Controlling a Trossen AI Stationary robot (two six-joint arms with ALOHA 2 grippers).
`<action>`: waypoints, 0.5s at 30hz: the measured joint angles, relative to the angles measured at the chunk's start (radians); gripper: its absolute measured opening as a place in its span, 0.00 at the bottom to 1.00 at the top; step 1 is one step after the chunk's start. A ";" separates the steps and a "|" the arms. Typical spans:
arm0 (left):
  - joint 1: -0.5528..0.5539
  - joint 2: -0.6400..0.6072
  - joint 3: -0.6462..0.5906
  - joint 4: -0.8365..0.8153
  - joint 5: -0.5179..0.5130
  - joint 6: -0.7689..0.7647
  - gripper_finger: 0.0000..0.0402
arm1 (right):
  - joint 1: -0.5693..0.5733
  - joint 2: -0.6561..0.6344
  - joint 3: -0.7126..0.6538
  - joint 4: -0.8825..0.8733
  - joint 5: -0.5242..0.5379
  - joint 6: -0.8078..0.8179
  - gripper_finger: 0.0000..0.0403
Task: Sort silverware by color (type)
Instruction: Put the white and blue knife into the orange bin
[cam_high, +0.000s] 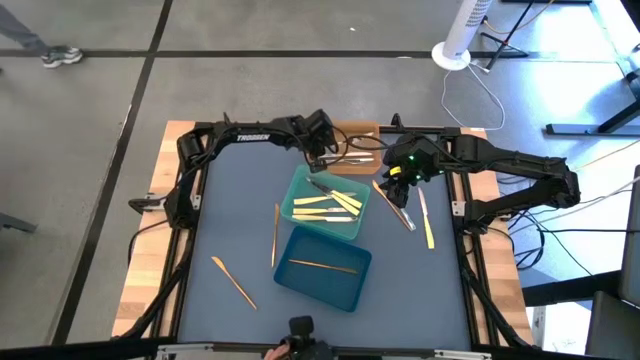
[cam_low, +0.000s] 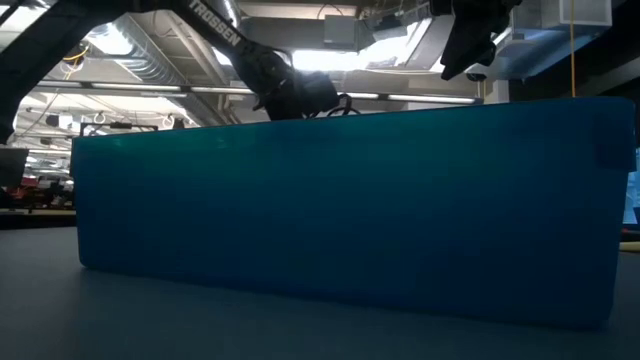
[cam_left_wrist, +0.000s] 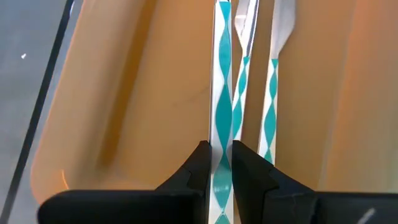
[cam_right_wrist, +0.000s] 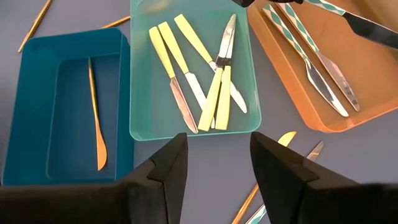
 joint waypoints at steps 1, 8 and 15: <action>0.003 0.000 0.000 0.000 0.012 0.000 0.09 | 0.000 0.000 0.000 0.000 0.000 0.000 0.41; 0.008 0.000 0.000 -0.042 0.082 0.001 0.09 | 0.000 0.000 0.000 0.000 0.000 0.000 0.41; 0.008 0.000 0.000 -0.058 0.089 0.001 0.09 | 0.000 0.000 0.000 0.000 0.000 0.000 0.41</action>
